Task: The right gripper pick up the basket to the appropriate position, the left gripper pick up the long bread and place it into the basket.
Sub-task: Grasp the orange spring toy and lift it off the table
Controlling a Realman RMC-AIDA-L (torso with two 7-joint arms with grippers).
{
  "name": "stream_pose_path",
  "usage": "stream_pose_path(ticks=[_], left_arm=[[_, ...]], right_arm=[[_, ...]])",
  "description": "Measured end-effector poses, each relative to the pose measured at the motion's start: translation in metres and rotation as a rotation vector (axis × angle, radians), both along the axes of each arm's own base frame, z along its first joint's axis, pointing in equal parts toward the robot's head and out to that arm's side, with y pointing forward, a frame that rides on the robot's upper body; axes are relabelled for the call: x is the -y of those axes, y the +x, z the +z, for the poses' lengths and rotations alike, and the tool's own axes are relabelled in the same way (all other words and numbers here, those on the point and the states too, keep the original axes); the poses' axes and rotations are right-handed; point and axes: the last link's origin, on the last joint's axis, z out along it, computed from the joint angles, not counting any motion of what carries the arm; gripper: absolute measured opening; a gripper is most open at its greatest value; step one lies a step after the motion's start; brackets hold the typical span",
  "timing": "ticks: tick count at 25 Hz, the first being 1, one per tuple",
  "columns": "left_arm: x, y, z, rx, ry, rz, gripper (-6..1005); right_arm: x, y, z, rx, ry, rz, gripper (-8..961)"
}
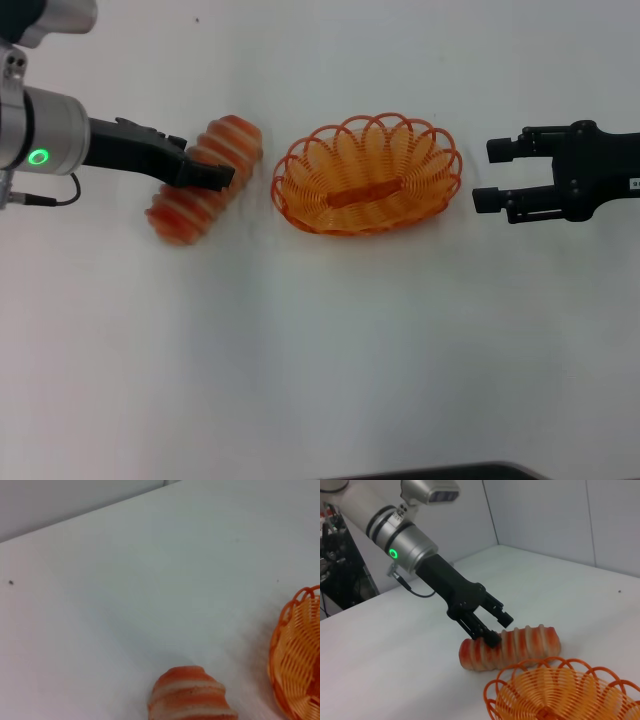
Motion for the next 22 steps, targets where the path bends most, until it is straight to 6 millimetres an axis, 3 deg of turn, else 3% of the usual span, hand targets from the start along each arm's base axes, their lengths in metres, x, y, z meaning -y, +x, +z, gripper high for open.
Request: stream_pose_path(ticks=[5,16,22], left_arm=[[-0.001,-0.003,-0.006,-0.037,0.012,-0.004,824],[-0.002,-0.006,-0.006,-0.051,0.028,-0.011,433],[-0.005,0.001,0.006,-0.048,0.063,-0.04,362]], right_arm=[[-0.001,-0.001,-0.001,-0.005,0.0,-0.001,803],[-0.003,-0.002,0.0,-0.01,0.005,-0.002,804],[-0.004,-0.001,0.003,-0.008,0.015,-0.009,804]])
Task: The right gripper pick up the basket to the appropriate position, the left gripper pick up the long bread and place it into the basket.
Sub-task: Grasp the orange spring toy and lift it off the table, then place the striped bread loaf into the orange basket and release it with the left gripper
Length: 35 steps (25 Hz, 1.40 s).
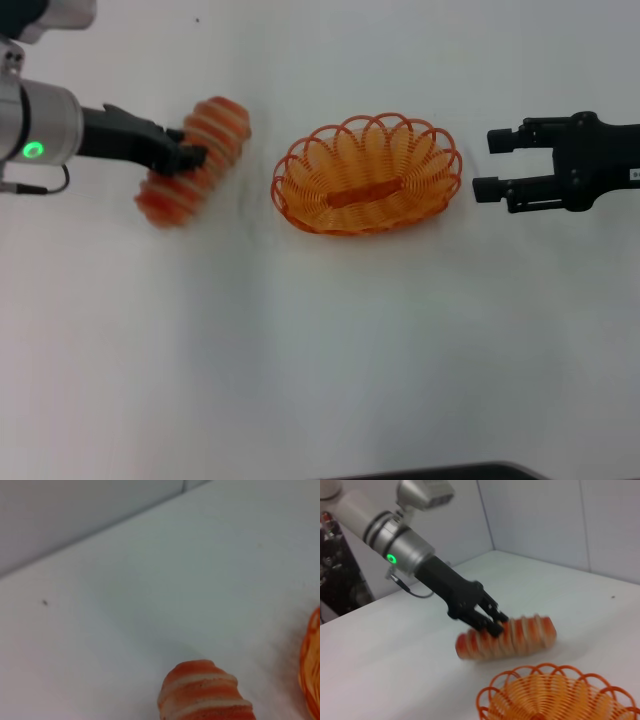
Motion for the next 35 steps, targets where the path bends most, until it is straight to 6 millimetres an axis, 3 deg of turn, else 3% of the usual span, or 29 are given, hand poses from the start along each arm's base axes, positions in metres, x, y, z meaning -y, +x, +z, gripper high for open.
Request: stream_pose_path(ticks=[4,8,10,14,20,24,35], left_arm=[[-0.005,0.021,0.022,0.038,0.058,-0.064,337],[-0.007,0.053,0.023,0.09,0.02,-0.146,313],[-0.005,0.071,0.011,0.105,-0.048,-0.195,295],[0.002,0.09,-0.028,0.067,-0.212,-0.251,262],[0.003,0.095,-0.066,0.014,-0.272,-0.258,217],[0.004,0.101,-0.068,0.036,-0.277,-0.246,181],[0.006,0.1,-0.058,0.113,-0.251,-0.218,272]], right_arm=[[0.001,0.009,0.012,-0.008,0.051,-0.036,803],[0.005,0.014,0.021,-0.026,0.07,-0.043,803],[0.006,0.014,0.022,-0.024,0.061,-0.042,803],[0.008,0.015,0.018,-0.01,0.038,-0.046,803],[0.009,0.015,0.01,-0.005,0.011,-0.052,803],[0.008,0.016,0.007,-0.013,0.004,-0.056,803],[0.003,0.013,0.005,-0.006,0.004,-0.049,802]])
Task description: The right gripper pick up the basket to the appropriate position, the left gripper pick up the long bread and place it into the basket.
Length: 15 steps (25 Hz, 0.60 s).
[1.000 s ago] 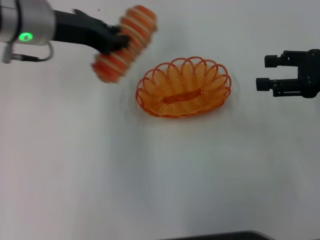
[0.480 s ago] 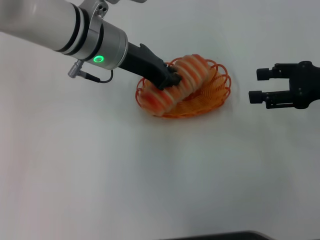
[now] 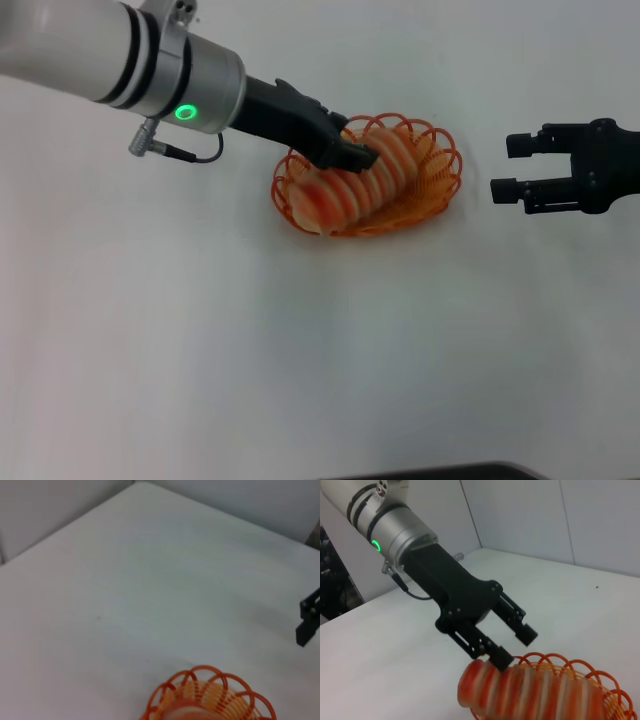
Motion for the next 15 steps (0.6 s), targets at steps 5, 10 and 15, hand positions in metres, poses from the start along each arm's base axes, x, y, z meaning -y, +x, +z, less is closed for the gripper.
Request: stream_pose_path(ticks=[5,10,15], left_arm=[[-0.004,-0.008,0.032,0.091,0.067,0.047,593],[-0.002,-0.035,0.074,0.181,0.11,0.123,788],[0.018,-0.076,0.116,0.272,0.089,0.153,919]], right_arm=[[-0.003,-0.003,0.0,0.0,0.0,0.006,802],[-0.008,-0.008,-0.001,0.005,-0.01,0.024,803],[-0.014,-0.015,-0.003,0.008,-0.023,0.045,803]])
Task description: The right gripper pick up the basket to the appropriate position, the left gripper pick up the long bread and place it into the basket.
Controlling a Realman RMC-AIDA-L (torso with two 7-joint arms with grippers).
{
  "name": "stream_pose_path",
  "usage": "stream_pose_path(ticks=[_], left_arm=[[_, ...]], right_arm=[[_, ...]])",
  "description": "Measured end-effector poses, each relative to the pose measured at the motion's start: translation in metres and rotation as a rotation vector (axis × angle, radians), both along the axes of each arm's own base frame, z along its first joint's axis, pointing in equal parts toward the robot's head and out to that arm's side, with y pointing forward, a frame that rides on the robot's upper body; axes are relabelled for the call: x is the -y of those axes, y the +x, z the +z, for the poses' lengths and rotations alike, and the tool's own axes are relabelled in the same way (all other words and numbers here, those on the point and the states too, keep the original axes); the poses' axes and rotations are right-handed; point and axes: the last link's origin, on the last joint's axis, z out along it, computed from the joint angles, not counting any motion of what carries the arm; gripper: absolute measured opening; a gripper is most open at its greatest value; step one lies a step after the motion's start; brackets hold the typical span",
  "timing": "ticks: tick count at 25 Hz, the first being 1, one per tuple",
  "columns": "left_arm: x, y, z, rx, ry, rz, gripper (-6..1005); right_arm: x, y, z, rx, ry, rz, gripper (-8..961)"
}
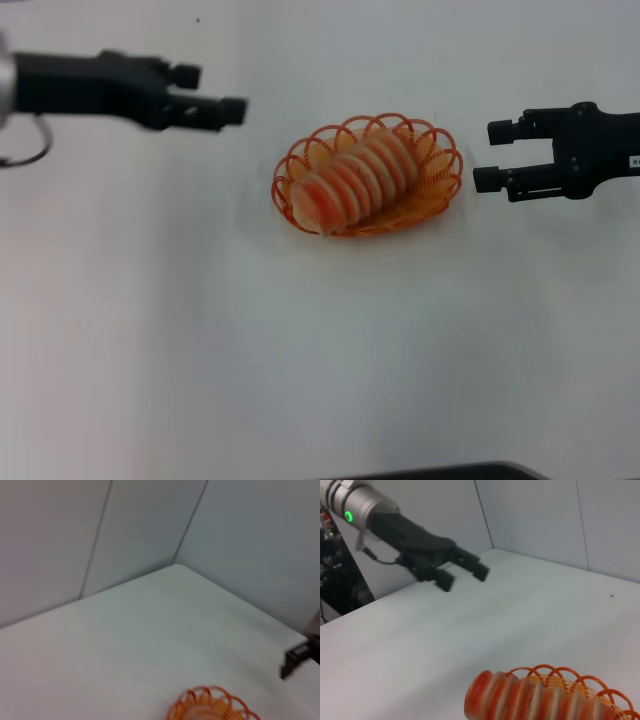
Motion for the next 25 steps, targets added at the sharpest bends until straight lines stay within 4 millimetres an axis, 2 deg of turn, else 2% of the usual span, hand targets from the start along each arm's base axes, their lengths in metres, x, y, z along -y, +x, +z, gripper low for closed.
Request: stream_pose_path(ticks=[6,10,15,25], left_arm=[[0.035,-0.06,0.023,-0.009,-0.047,0.035,919],[0.048,-0.083,0.026,0.005,-0.055,0.088,919],[0.053,-0.091,0.024,0.012,-0.055,0.105,919],[0.054,-0.09,0.022,0.023,-0.063,0.103,919]], right_arm=[[-0.003,-0.004,-0.003,0.012,-0.029,0.001,802],[-0.004,-0.006,-0.003,0.012,-0.038,0.0,803],[-0.004,-0.008,-0.006,0.014,-0.051,0.004,804],[-0.002,-0.009,-0.01,0.016,-0.072,0.011,804]])
